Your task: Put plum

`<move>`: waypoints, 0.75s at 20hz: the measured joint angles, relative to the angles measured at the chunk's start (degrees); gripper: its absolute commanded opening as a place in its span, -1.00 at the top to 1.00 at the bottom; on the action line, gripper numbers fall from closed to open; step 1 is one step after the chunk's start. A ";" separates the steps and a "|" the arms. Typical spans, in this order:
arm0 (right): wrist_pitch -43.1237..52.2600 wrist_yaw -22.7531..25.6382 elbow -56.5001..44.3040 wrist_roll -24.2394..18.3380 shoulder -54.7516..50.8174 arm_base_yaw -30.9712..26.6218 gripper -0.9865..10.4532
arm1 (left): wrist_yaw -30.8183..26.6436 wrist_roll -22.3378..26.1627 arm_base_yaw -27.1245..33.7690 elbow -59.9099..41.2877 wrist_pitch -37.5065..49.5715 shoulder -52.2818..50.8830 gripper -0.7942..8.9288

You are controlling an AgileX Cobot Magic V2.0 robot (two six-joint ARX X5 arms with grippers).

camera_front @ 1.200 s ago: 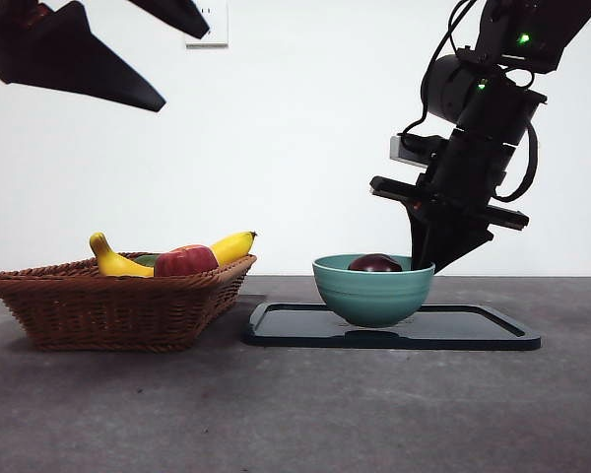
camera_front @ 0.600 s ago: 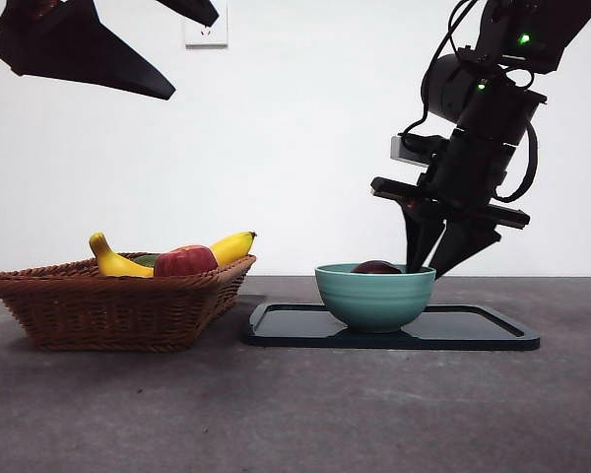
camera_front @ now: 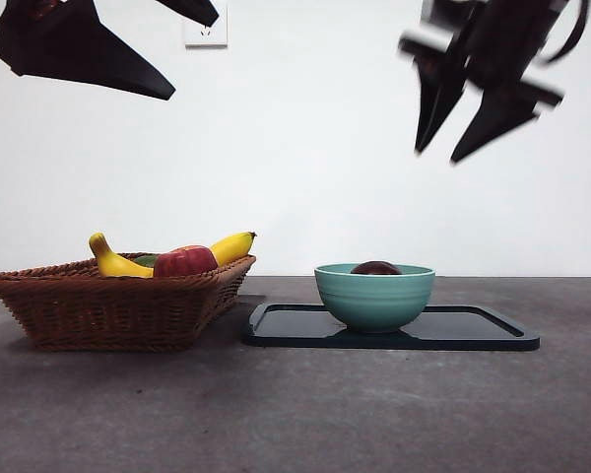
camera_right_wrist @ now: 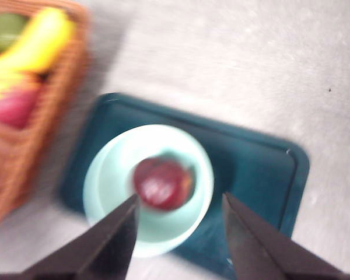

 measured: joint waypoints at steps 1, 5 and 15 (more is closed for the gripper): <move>-1.64 -0.66 0.00 -0.15 -2.34 0.15 0.43 | 0.00 0.00 0.00 0.00 0.02 0.00 0.13; -8.76 -0.81 -0.02 -1.73 -13.11 1.44 0.43 | 0.00 0.00 0.00 0.00 0.00 0.00 0.13; -11.32 -0.85 -19.04 -2.97 -36.35 8.02 0.43 | 0.00 0.00 0.00 0.00 0.00 0.00 0.13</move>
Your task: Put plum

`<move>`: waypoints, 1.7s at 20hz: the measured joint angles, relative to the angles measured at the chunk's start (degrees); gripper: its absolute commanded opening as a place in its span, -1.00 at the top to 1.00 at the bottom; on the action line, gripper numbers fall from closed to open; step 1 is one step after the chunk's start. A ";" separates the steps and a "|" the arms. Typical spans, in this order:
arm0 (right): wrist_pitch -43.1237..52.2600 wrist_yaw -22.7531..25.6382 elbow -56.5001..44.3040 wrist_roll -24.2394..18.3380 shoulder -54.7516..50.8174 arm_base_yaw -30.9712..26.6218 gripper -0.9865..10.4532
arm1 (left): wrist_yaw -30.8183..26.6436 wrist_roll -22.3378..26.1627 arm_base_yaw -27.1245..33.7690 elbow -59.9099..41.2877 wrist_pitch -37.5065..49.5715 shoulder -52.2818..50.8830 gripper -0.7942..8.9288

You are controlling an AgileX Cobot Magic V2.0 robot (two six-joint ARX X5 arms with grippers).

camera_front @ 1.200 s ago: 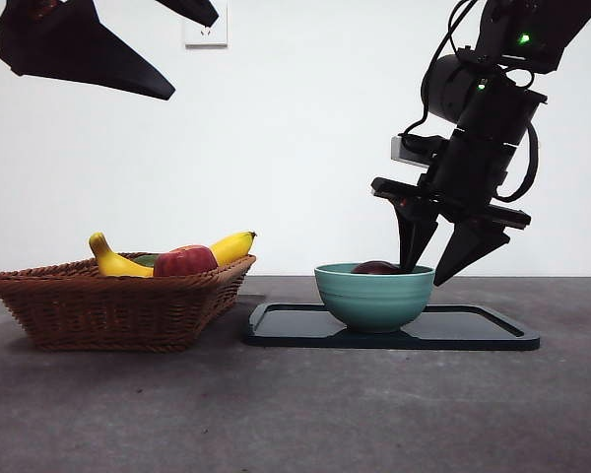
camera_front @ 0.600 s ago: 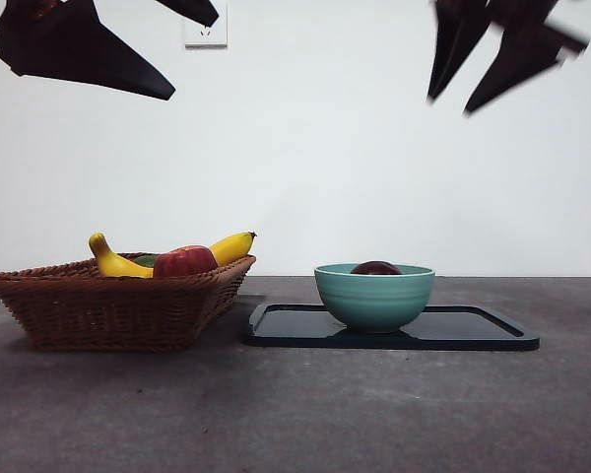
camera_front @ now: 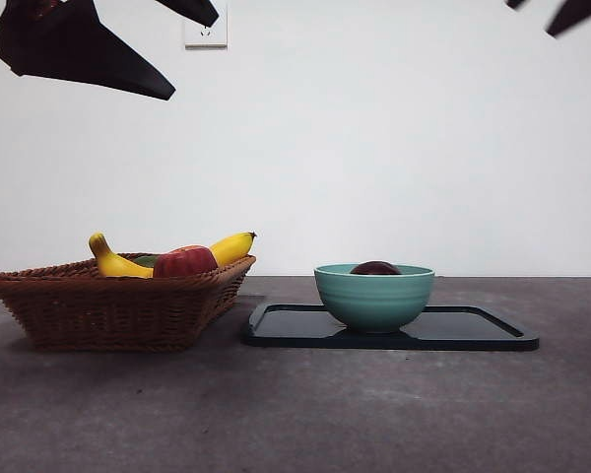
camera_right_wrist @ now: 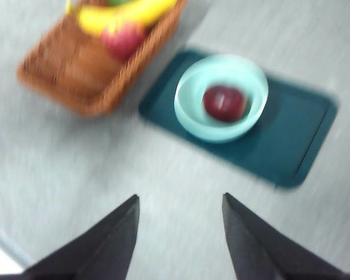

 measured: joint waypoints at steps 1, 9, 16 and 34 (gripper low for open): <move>0.59 0.02 -2.75 0.02 -2.14 0.66 0.43 | 0.00 0.00 0.00 0.00 0.02 0.00 0.13; 3.37 -3.17 -15.30 1.73 -10.73 2.01 0.43 | 0.00 0.00 0.00 0.00 -0.04 0.00 0.13; 3.89 -3.93 -15.30 2.01 -10.88 2.01 0.43 | 0.00 0.00 0.00 0.00 -0.66 0.00 0.13; 3.89 -3.93 -15.30 2.03 -10.88 2.01 0.43 | -9.18 -3.65 -1.81 13.03 8.79 13.18 0.13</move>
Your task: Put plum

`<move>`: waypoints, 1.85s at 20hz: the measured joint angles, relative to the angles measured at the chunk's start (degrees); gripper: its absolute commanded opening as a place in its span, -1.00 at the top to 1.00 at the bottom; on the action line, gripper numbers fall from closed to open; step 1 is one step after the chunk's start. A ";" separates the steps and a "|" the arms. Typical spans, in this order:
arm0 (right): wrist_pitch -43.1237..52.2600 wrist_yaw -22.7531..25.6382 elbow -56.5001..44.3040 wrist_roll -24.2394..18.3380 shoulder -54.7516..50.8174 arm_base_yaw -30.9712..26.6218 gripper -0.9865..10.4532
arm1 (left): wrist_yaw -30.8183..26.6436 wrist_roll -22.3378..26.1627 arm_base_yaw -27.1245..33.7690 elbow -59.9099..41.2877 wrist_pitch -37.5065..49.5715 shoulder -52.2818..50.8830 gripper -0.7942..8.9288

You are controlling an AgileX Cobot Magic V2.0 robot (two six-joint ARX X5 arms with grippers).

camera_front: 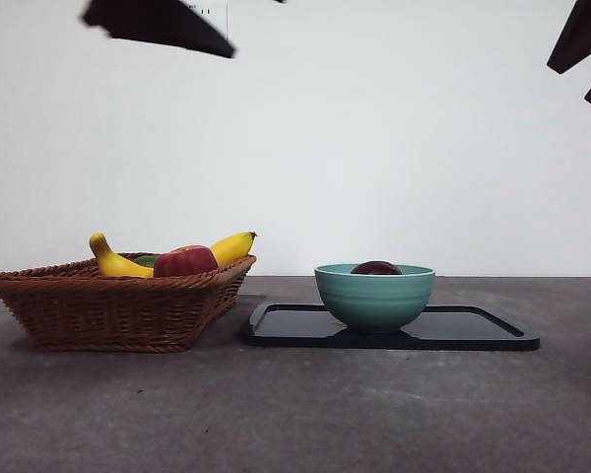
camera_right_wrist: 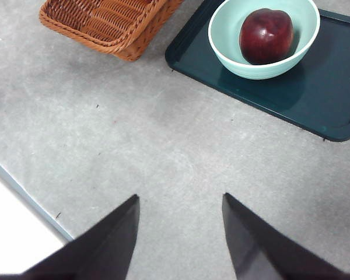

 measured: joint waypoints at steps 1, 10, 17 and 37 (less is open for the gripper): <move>0.00 -0.02 0.00 0.00 0.00 0.00 0.43 | -0.35 -0.02 -0.22 3.13 0.09 3.48 0.13; -0.04 -0.02 0.00 1.75 -1.84 0.00 0.43 | -2.45 0.33 -0.70 27.98 -0.85 33.00 0.13; -2.99 -0.04 0.00 3.17 -6.56 0.00 0.43 | -7.26 3.78 -0.96 33.48 -1.51 45.75 0.13; -6.27 -0.07 0.00 4.50 -8.15 0.00 0.43 | -9.90 11.13 -3.17 33.59 -1.44 53.44 0.12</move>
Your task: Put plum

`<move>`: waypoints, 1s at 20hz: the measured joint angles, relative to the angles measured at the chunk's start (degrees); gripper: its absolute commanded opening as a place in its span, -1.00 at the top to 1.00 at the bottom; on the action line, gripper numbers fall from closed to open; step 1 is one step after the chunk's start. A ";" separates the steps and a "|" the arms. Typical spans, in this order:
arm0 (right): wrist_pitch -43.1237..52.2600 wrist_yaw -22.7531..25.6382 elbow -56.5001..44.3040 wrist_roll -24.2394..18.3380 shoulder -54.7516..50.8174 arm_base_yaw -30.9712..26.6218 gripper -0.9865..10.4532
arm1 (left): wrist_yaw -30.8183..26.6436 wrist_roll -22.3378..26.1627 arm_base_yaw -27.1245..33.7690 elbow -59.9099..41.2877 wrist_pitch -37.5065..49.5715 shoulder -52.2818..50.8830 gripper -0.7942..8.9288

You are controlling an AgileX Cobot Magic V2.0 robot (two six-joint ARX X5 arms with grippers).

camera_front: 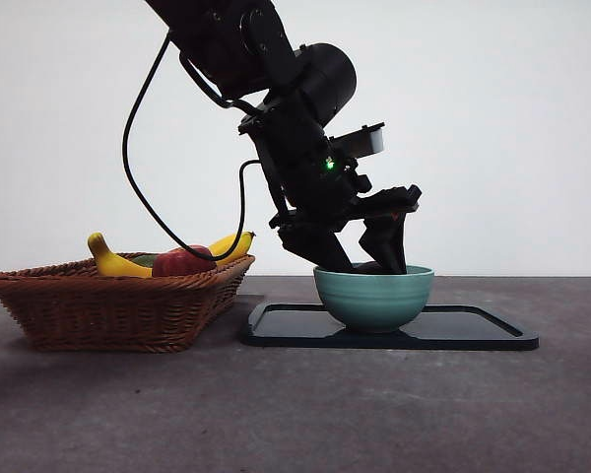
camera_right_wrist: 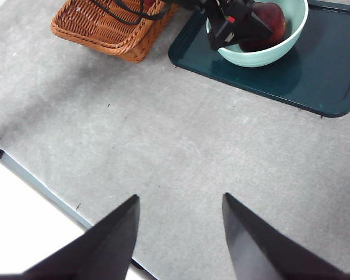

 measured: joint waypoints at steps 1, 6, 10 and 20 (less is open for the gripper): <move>0.00 0.00 0.00 0.00 0.00 0.00 0.43 | 0.00 0.02 -0.04 0.02 0.00 0.11 0.12; 0.00 -0.02 0.00 0.00 0.00 0.00 0.43 | -0.11 0.07 -0.11 0.17 -0.11 0.61 0.24; 0.00 0.00 0.00 0.00 0.00 0.00 0.43 | -0.55 0.07 -0.13 0.46 -0.79 0.61 0.40; 0.00 0.00 0.00 0.00 -0.04 0.00 0.43 | -0.85 0.04 -0.11 3.41 -4.96 -3.13 0.39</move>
